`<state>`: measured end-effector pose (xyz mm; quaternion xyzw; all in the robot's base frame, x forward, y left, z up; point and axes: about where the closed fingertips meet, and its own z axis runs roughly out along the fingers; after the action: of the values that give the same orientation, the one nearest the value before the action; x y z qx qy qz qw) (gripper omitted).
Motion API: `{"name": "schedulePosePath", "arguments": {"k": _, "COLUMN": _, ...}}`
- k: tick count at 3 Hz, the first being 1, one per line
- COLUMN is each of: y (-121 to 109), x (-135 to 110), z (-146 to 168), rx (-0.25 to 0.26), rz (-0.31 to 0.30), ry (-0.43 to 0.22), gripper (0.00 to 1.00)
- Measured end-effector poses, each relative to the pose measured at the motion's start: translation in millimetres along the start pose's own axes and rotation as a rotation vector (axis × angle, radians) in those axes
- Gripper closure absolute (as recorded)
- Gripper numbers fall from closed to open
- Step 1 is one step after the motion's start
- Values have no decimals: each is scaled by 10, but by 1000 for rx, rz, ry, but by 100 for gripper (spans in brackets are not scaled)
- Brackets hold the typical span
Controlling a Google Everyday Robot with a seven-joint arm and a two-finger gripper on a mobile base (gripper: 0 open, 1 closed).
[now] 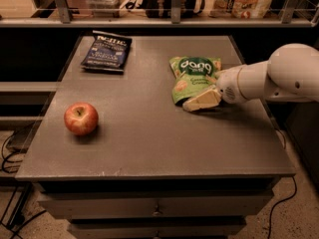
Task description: Pick green rice chip bag
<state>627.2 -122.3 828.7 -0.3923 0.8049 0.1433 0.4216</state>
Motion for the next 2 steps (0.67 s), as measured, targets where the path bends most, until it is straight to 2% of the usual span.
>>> {"name": "schedulePosePath", "arguments": {"k": 1, "y": -68, "x": 20, "z": 39, "rx": 18, "rz": 9, "ry": -1, "gripper": 40}}
{"name": "schedulePosePath", "arguments": {"k": 2, "y": -134, "x": -66, "z": -30, "rx": 13, "rz": 46, "ry": -46, "gripper": 63}}
